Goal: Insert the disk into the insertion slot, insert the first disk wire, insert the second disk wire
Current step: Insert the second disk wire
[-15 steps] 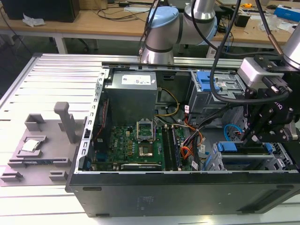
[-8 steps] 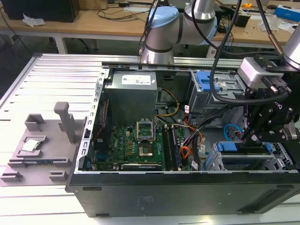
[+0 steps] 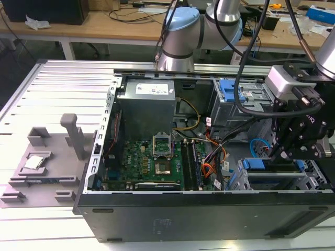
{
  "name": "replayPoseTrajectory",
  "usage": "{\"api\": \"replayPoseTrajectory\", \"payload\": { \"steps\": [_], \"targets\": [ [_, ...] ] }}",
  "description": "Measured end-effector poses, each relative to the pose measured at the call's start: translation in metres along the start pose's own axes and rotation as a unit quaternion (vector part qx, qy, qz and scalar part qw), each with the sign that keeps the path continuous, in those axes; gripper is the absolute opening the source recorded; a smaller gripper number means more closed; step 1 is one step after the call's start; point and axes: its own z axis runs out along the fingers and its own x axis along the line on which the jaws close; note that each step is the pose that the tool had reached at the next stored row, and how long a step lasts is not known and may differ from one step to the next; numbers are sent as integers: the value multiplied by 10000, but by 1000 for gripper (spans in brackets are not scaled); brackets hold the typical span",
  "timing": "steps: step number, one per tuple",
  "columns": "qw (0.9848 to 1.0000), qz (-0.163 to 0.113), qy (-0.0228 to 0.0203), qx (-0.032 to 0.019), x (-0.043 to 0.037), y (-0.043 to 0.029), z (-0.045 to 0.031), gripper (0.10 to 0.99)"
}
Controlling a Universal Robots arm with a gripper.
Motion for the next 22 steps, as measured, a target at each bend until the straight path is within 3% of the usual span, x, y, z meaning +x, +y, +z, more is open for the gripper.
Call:
{"api": "replayPoseTrajectory", "payload": {
  "steps": [10,14,20,22],
  "targets": [
    [10000,8,-14,-5,2,-3,58,165],
    [10000,9,-11,-4,3,-2,51,239],
    [10000,9,-11,-4,-1,10,-198,239],
    [10000,9,-11,-4,-14,12,-251,157]
  ]
}}
